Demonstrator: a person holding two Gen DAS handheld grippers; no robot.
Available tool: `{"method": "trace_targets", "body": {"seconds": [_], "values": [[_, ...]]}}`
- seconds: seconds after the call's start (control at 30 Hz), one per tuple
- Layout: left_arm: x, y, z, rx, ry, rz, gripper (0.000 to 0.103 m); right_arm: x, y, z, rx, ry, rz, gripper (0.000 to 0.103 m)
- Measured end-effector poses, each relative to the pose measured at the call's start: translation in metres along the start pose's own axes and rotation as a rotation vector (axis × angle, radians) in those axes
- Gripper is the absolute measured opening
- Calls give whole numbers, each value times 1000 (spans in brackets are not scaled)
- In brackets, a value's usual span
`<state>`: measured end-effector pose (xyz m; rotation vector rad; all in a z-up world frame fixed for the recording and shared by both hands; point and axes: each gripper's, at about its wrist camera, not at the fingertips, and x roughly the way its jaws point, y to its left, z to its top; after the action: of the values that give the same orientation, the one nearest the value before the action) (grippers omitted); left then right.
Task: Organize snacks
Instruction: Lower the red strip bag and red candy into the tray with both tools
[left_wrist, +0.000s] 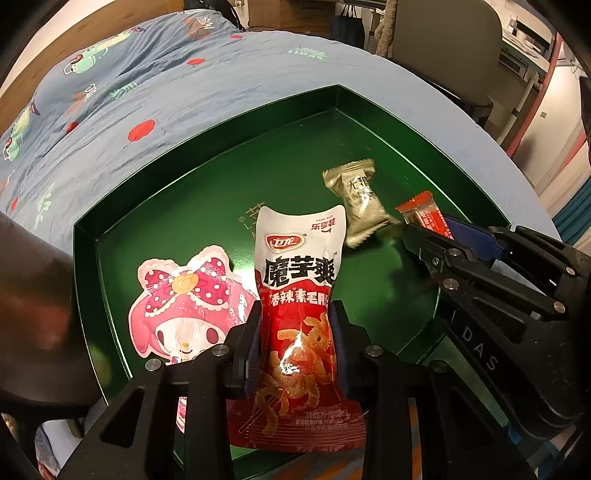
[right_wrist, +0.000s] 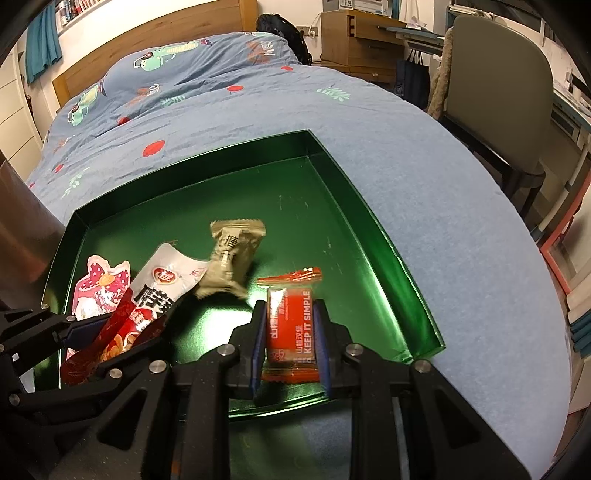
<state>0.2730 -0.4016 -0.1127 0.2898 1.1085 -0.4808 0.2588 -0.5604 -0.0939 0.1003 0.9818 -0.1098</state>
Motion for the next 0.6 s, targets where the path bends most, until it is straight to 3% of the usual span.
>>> {"method": "trace_targets", "body": {"seconds": [0.6], "values": [[-16, 4, -2, 2, -15, -28, 45, -13, 1, 1, -13, 11, -7, 0]]}}
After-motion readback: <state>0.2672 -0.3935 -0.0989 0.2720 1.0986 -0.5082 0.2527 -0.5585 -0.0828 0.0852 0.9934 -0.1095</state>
